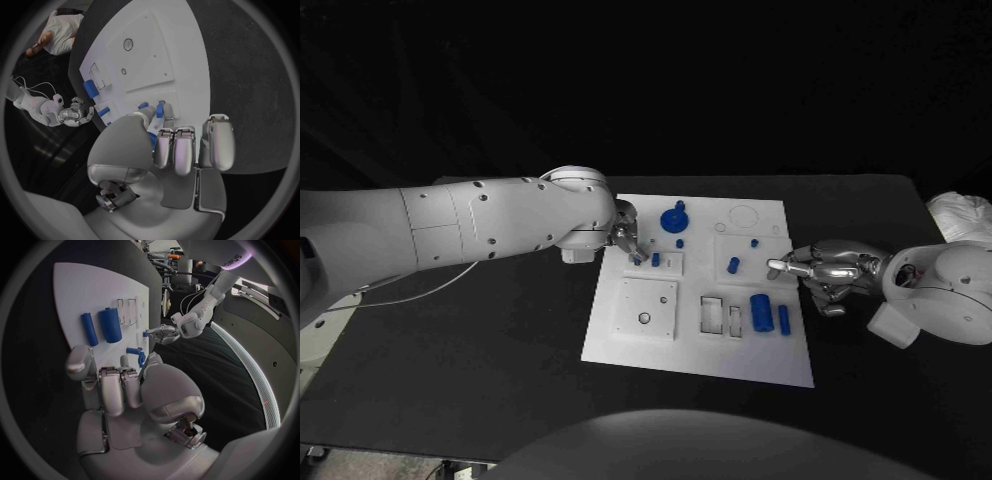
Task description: Assemble the parts on the task board
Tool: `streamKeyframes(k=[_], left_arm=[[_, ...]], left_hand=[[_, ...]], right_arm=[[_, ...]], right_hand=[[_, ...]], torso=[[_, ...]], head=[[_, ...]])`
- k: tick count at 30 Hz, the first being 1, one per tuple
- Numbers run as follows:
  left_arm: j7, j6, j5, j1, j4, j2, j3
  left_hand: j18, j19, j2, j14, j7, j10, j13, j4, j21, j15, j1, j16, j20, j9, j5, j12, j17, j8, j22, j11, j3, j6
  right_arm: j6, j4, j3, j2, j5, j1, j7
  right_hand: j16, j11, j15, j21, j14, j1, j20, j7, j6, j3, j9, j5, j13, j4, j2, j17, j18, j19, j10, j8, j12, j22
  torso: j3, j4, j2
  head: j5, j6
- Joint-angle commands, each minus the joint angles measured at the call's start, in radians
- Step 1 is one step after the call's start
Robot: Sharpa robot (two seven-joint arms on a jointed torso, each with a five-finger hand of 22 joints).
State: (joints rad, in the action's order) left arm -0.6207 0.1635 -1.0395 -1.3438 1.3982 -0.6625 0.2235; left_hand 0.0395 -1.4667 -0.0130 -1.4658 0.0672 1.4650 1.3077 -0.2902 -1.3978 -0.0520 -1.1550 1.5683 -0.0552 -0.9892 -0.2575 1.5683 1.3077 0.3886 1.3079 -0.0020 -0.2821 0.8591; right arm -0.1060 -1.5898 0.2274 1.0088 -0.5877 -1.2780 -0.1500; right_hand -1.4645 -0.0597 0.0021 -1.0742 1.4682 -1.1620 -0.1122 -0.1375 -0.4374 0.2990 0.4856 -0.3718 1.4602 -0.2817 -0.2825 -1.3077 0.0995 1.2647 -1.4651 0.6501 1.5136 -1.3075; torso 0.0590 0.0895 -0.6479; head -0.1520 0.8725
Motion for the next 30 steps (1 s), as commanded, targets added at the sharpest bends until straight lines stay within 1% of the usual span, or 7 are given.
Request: streamKeyframes(k=[1, 7, 10, 14, 26, 30], left_arm=[[0.006, -0.007, -0.003, 0.0, 0.001, 0.0, -0.001], [0.007, -0.006, -0.003, -0.001, 0.0, 0.0, -0.001], [0.007, -0.005, -0.003, -0.001, 0.0, 0.001, -0.001], [0.007, -0.004, -0.003, -0.001, -0.001, 0.001, -0.001], [0.006, -0.001, 0.0, -0.001, 0.002, 0.0, -0.001], [0.004, 0.001, 0.002, -0.001, 0.005, -0.003, -0.001]], left_hand=[[-0.001, -0.025, -0.003, -0.105, -0.006, 0.106, 0.263, -0.001, -0.004, -0.005, -0.01, 0.002, 0.0, -0.003, 0.002, 0.002, 0.263, 0.008, 0.213, -0.006, -0.015, 0.004], [-0.001, -0.025, -0.007, -0.105, -0.007, 0.106, 0.263, -0.001, -0.004, -0.006, -0.01, 0.002, 0.001, -0.005, 0.002, 0.002, 0.263, 0.012, 0.212, -0.007, -0.032, 0.003], [-0.001, -0.025, -0.012, -0.105, -0.006, 0.106, 0.263, -0.002, -0.003, -0.006, -0.006, 0.002, 0.001, -0.006, 0.004, 0.002, 0.263, 0.014, 0.212, -0.007, -0.043, 0.001], [-0.001, -0.025, -0.017, -0.105, -0.006, 0.106, 0.263, -0.002, -0.003, -0.006, 0.0, 0.002, 0.001, -0.007, 0.006, 0.002, 0.263, 0.016, 0.212, -0.007, -0.048, 0.001], [-0.001, -0.024, -0.025, -0.105, -0.007, 0.106, 0.263, -0.001, -0.002, -0.006, 0.004, 0.002, 0.001, -0.008, 0.008, 0.002, 0.263, 0.019, 0.212, -0.007, -0.064, -0.001], [-0.001, -0.024, -0.028, -0.105, -0.007, 0.106, 0.263, -0.001, -0.002, -0.006, 0.005, 0.002, 0.001, -0.008, 0.008, 0.002, 0.263, 0.02, 0.212, -0.007, -0.07, -0.002]], right_arm=[[-0.021, 0.0, 0.0, -0.001, -0.001, 0.001, -0.002], [-0.022, 0.0, 0.0, -0.001, -0.001, 0.001, -0.003], [-0.023, 0.0, 0.0, -0.001, -0.001, 0.001, -0.003], [-0.023, 0.001, 0.0, -0.001, -0.001, 0.002, -0.003], [-0.026, 0.001, 0.0, -0.001, -0.001, 0.002, -0.006], [-0.027, 0.001, 0.0, -0.001, -0.001, 0.002, -0.007]], right_hand=[[0.003, 0.006, -0.002, 0.005, 0.004, 0.009, 0.001, -0.001, -0.003, 0.0, -0.001, 0.003, 0.03, -0.005, -0.003, -0.153, 0.009, -0.005, 0.003, -0.004, -0.004, -0.119], [0.003, 0.006, -0.002, 0.005, 0.004, 0.009, 0.001, -0.001, -0.003, 0.0, -0.001, 0.003, 0.03, -0.005, -0.003, -0.153, 0.009, -0.005, 0.003, -0.004, -0.004, -0.119], [0.003, 0.006, -0.002, 0.005, 0.004, 0.009, 0.001, -0.001, -0.003, 0.0, -0.001, 0.003, 0.03, -0.005, -0.003, -0.153, 0.009, -0.005, 0.003, -0.004, -0.004, -0.119], [0.005, 0.006, -0.002, 0.008, 0.002, 0.01, 0.001, -0.001, -0.004, -0.001, -0.001, 0.003, 0.029, -0.005, -0.004, -0.15, 0.01, -0.007, 0.005, -0.004, -0.005, -0.118], [0.006, 0.006, -0.002, 0.008, 0.002, 0.011, 0.001, -0.001, -0.004, -0.001, -0.001, 0.003, 0.028, -0.005, -0.004, -0.15, 0.01, -0.007, 0.006, -0.004, -0.006, -0.118], [0.006, 0.006, -0.002, 0.008, 0.002, 0.011, 0.001, -0.001, -0.004, -0.001, -0.001, 0.003, 0.028, -0.005, -0.004, -0.15, 0.01, -0.007, 0.006, -0.004, -0.006, -0.118]], torso=[[0.0005, 0.0001, -0.001], [0.0006, -0.0002, 0.0], [0.0, -0.0005, -0.001], [0.0004, -0.0007, 0.0], [0.0004, 0.0002, -0.001], [0.0004, 0.0008, -0.001]], head=[[0.0, 0.0], [0.0, 0.0], [0.0, 0.0], [-0.002, 0.0], [-0.004, 0.0], [-0.003, 0.0]])
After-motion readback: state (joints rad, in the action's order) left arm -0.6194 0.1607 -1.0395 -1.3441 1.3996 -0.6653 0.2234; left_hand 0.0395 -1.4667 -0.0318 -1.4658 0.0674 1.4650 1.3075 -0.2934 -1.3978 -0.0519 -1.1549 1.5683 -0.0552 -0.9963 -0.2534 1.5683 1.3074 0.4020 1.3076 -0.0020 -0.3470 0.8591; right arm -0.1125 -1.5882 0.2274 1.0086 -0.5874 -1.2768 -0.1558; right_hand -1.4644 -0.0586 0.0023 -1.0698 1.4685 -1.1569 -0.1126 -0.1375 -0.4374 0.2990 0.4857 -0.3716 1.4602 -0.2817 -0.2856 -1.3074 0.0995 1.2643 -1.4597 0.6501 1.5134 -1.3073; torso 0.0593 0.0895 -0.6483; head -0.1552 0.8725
